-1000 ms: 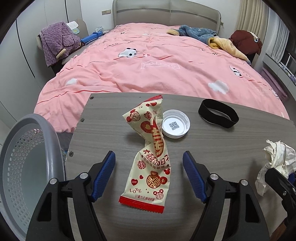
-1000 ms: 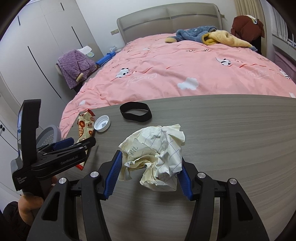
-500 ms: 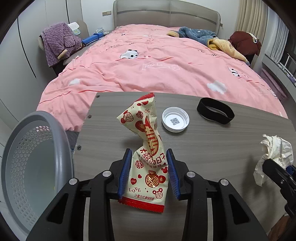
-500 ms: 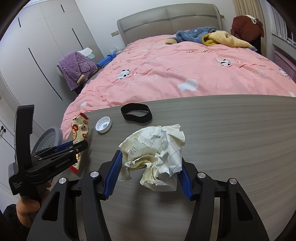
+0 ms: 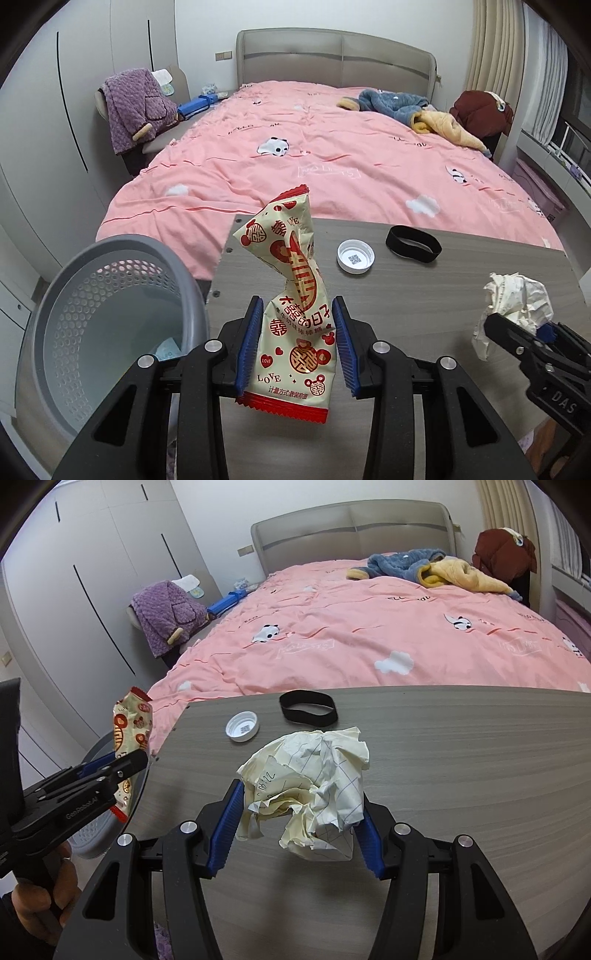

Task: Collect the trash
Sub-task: 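Carry the wrapper and tissue toward the basket with both tools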

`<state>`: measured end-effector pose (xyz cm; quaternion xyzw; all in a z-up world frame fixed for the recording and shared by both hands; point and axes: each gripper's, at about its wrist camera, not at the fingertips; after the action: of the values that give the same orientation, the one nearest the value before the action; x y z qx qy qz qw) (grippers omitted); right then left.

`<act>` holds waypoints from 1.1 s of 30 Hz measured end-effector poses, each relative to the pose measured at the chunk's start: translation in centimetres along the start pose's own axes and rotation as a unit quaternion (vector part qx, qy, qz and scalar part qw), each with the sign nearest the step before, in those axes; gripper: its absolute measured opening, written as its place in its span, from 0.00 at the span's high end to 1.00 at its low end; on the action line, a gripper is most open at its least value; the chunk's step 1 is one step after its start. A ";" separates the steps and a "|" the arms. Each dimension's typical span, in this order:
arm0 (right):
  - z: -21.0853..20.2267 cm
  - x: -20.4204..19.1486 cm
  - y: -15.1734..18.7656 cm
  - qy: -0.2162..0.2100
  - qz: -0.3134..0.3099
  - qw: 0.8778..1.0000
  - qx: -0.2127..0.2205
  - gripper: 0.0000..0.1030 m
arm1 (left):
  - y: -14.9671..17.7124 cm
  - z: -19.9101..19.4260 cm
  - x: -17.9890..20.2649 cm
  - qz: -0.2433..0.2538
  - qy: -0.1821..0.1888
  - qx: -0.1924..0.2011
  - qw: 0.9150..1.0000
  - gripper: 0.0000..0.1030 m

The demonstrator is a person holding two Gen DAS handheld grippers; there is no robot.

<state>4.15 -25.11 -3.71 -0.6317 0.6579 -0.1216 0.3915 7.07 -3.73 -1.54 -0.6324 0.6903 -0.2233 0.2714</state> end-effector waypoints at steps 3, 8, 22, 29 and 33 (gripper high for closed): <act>0.1 -1.4 0.0 0.000 -0.015 1.000 -0.002 0.46 | 0.2 -1.0 -1.2 -0.007 0.003 0.008 1.000 0.64; 0.4 -4.1 -0.4 -0.005 -0.039 0.999 0.000 0.46 | 0.7 -2.1 -3.4 -0.016 -0.007 0.026 1.000 0.64; 5.3 -14.5 -1.3 -0.064 -0.123 0.990 -0.035 0.46 | 3.1 -1.7 -13.2 -0.060 -0.061 0.024 0.996 0.64; 8.5 -19.2 -1.3 -0.087 -0.156 0.982 -0.059 0.46 | 4.4 -0.3 -17.9 -0.087 -0.074 0.004 0.993 0.64; 10.2 -21.3 -1.0 -0.098 -0.168 0.978 -0.073 0.46 | 5.0 0.7 -19.7 -0.095 -0.077 -0.009 0.992 0.64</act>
<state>9.48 -2.10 -2.15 -0.7688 0.5078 -0.0749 0.3814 4.79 16.36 -3.48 -0.7126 0.6065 -0.1921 0.2956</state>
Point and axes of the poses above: each gripper's, at about its wrist camera, not at the fingertips, and z roughly the way its jaws point, x to its right, y to its underside, and after that the axes turned 8 degrees about -y, right-handed
